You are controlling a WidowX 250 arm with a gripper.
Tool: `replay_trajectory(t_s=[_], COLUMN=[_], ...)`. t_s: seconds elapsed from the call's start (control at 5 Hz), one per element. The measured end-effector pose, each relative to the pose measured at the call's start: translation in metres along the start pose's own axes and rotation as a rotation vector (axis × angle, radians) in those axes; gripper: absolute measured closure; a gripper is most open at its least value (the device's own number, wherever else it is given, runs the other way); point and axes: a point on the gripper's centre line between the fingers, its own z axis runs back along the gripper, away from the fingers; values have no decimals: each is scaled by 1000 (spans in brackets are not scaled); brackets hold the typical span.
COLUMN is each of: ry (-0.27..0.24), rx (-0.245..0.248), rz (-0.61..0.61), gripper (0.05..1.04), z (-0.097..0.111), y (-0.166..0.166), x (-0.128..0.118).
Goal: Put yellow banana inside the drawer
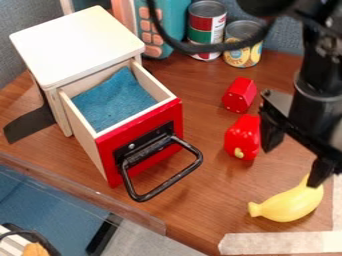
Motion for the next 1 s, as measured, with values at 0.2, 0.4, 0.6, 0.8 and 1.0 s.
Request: replay_trajectory(t_s=[0.2, 0.4, 0.6, 0.8, 1.0], ry=[9, 4, 16, 25, 38], rx=[-7, -18, -54, -80, -92], rz=[-40, -72, -101, -79, -85], gripper=[83, 83, 83, 83, 83], z=[-9, -16, -25, -35, -43], y=[-6, -11, -17, -13, -12], x=[0, 2, -2, -5, -7])
